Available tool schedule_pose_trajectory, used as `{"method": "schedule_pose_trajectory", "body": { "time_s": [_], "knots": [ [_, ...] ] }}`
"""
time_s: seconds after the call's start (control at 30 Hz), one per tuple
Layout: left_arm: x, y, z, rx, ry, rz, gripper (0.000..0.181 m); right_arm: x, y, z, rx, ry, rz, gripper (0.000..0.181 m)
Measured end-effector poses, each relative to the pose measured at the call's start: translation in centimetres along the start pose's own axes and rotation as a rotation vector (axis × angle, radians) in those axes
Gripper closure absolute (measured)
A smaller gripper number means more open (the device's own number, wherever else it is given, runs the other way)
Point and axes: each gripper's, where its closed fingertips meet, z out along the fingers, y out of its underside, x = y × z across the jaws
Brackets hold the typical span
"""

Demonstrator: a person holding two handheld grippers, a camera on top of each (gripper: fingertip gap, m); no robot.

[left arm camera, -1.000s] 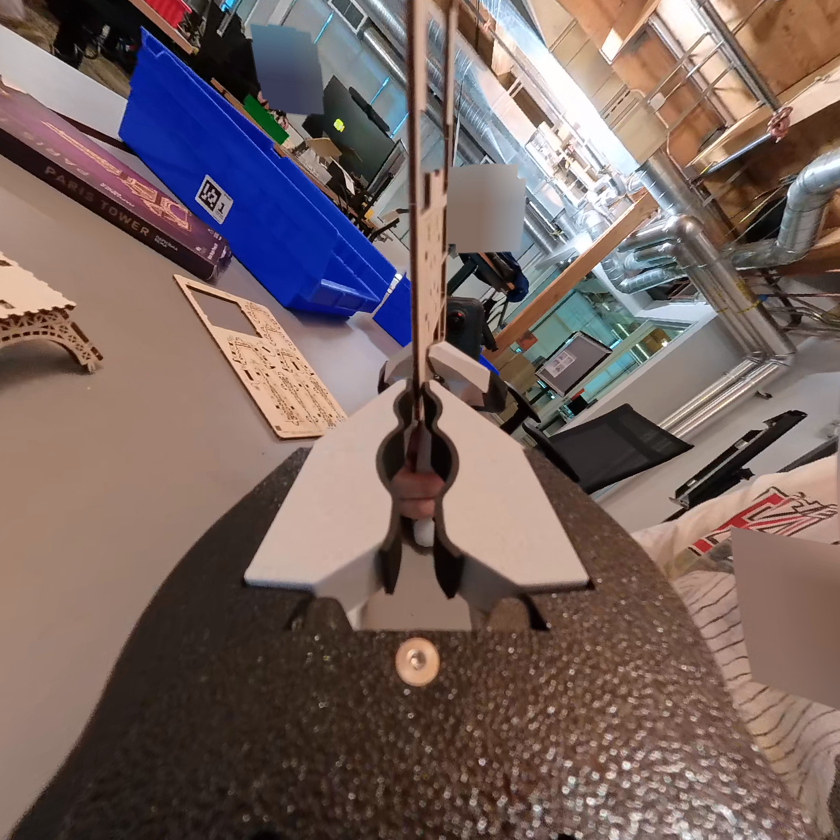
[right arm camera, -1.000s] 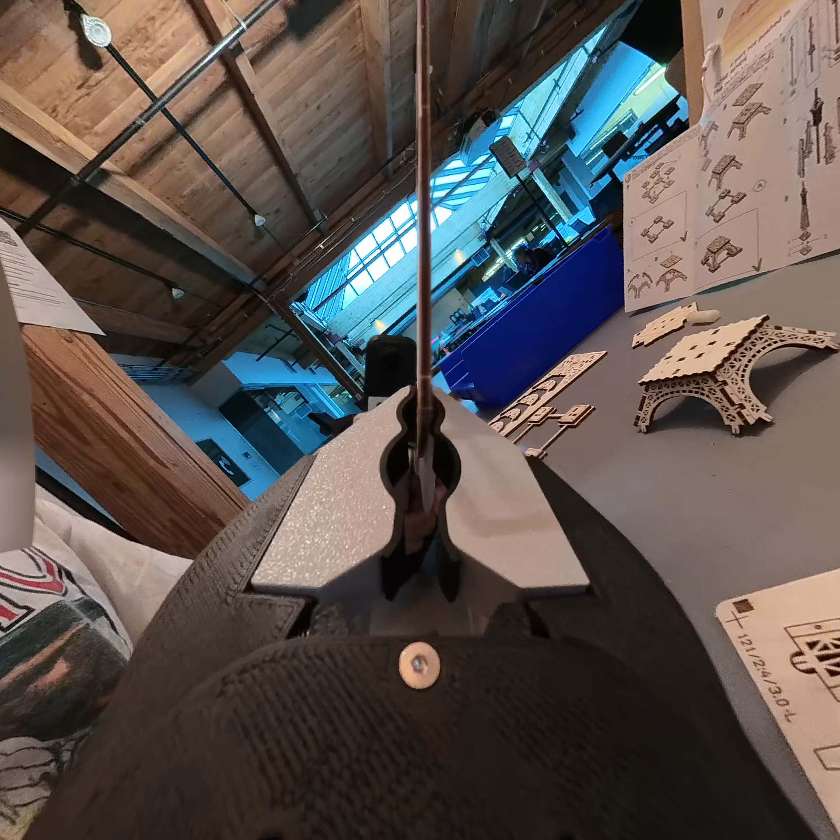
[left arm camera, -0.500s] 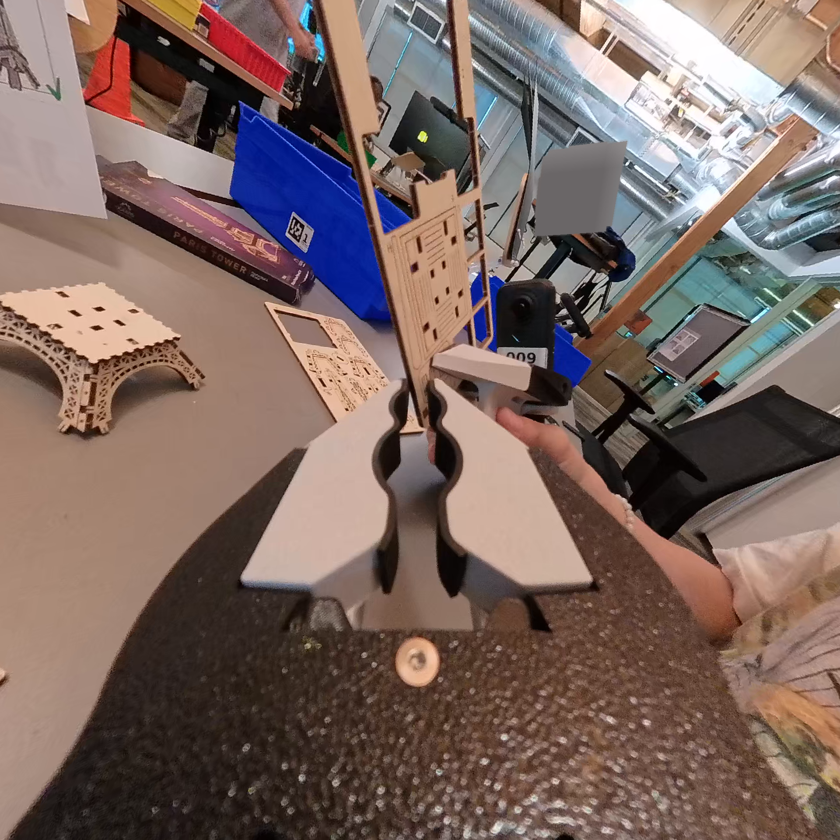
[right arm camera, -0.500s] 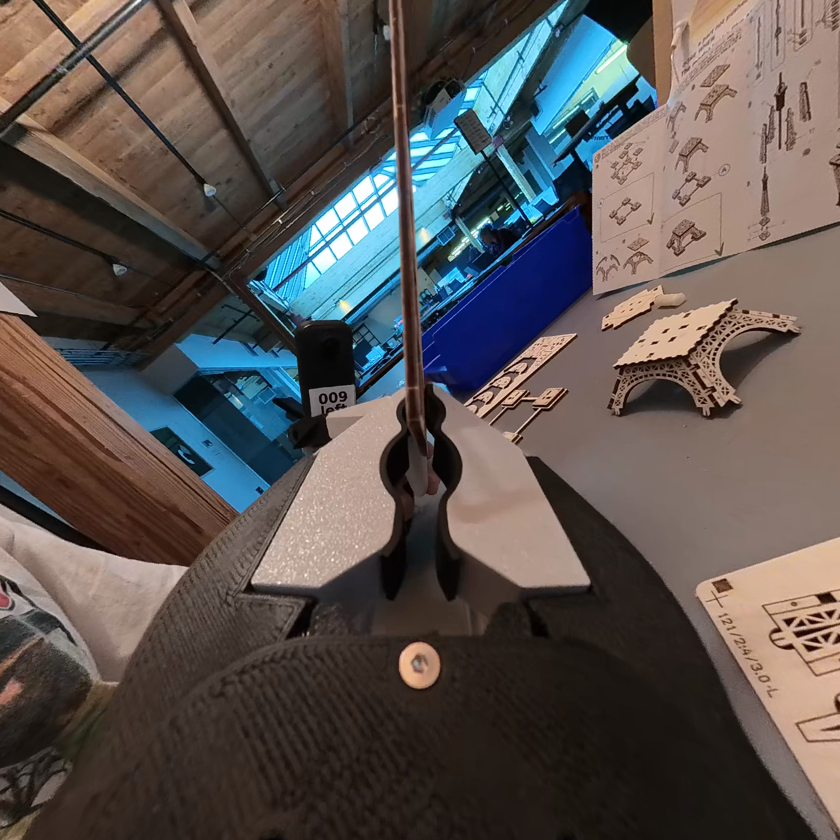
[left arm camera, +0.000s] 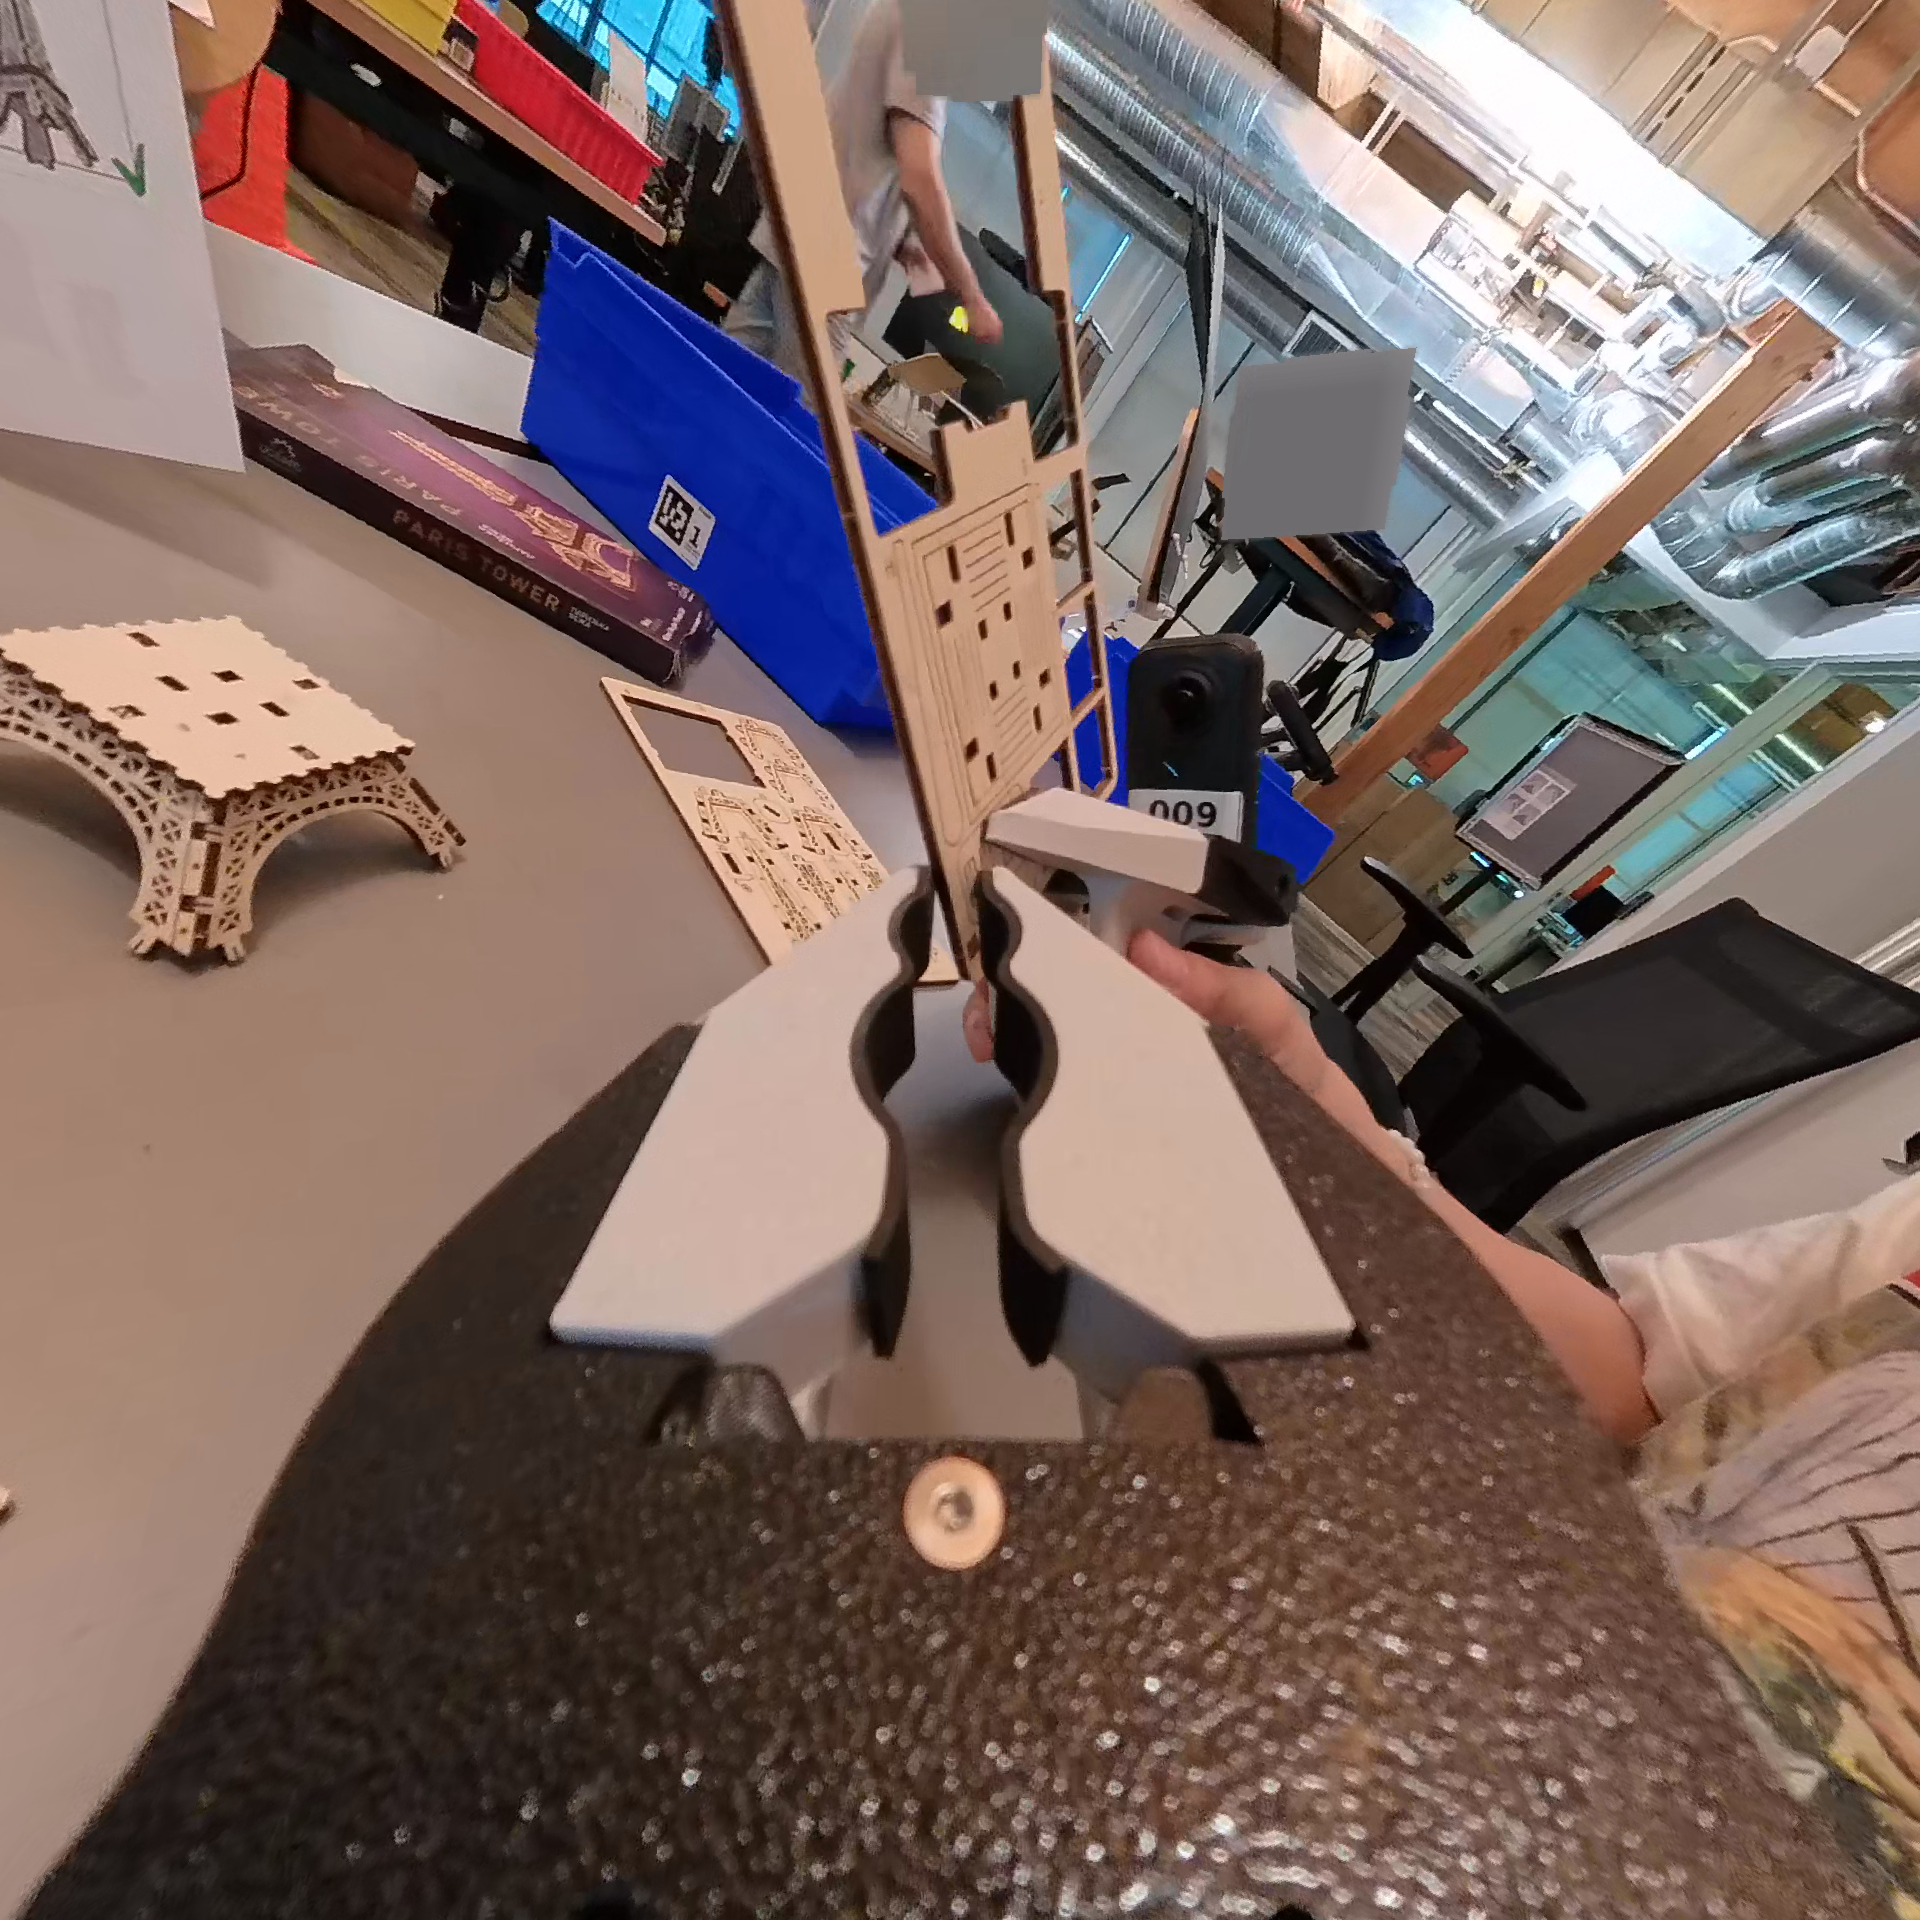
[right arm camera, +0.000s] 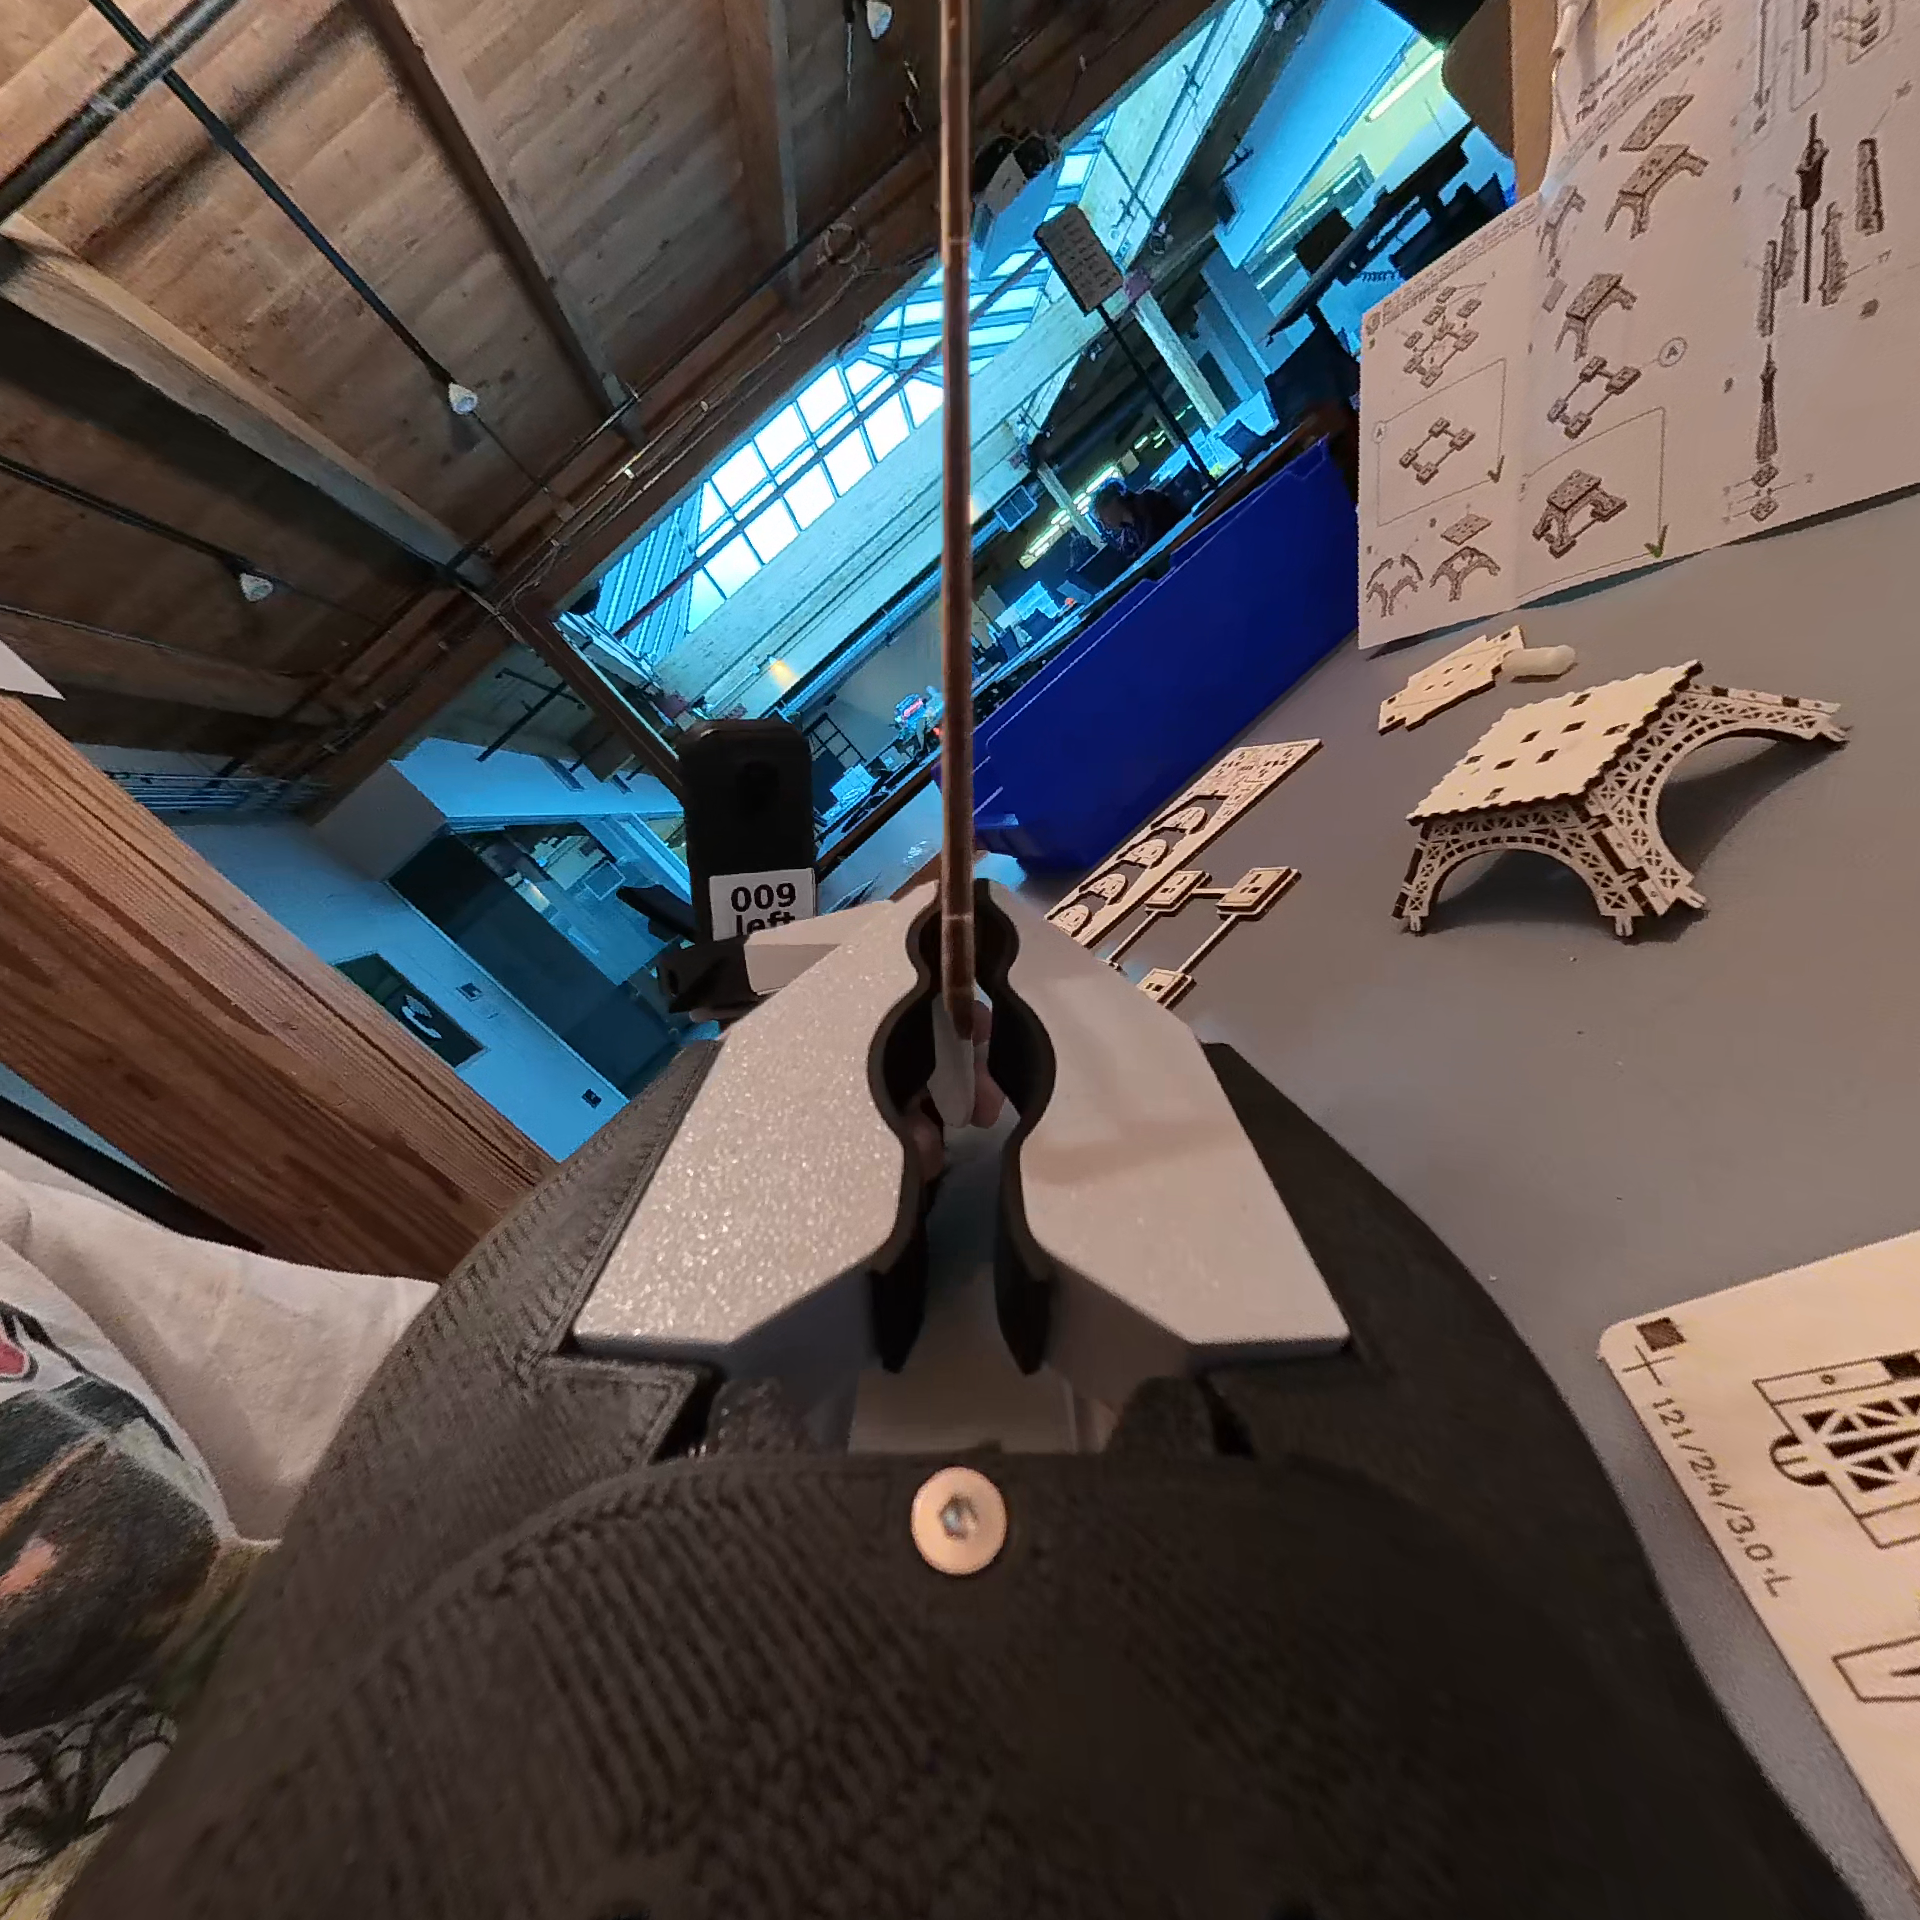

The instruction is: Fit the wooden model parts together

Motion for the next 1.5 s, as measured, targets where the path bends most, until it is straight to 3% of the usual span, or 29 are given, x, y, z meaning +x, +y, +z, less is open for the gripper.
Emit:
{"method": "schedule_pose_trajectory", "body": {
  "time_s": [0.27,0.37,0.7,0.87,1.03,1.23,1.33,1.4,1.47,1.5],
  "knots": [
    [-0.2,0.1,-0.1,-0.015,-0.017,0.009,0.174,0.1,0.1,0.0,-0.007,0.013,-0.002,0.18],
    [-0.8,0.1,-0.2,-0.023,-0.061,0.028,0.164,0.2,0.1,0.0,-0.005,0.021,-0.004,0.18],
    [-2.9,0.2,-0.7,-0.061,-0.326,0.18,0.142,1.2,0.3,0.0,-0.017,0.089,0.02,0.18],
    [-3.4,1.7,-1.1,-0.164,-0.358,0.201,0.15,2.2,2.0,0.2,-0.118,0.162,0.057,0.18],
    [-5.3,2.7,-2.2,-0.3,-0.488,0.314,0.123,3.2,3.7,0.2,-0.222,0.249,0.087,0.18],
    [-6.0,5.1,-2.3,-0.459,-0.505,0.305,0.123,4.4,5.6,-0.6,-0.353,0.33,0.116,0.18],
    [-5.7,6.4,-2.3,-0.592,-0.493,0.535,0.114,4.8,6.4,-1.6,-0.445,0.336,0.122,0.18],
    [-3.7,7.0,-1.7,-0.621,-0.384,0.778,0.12,5.1,6.1,-2.1,-0.448,0.344,0.116,0.18],
    [-1.2,8.5,-1.3,-0.665,-0.213,0.962,0.139,5.2,6.0,-2.5,-0.458,0.34,0.113,0.18],
    [-0.9,8.7,-1.1,-0.675,-0.185,1.019,0.138,5.2,5.9,-2.6,-0.454,0.334,0.125,0.18]
  ]
}}
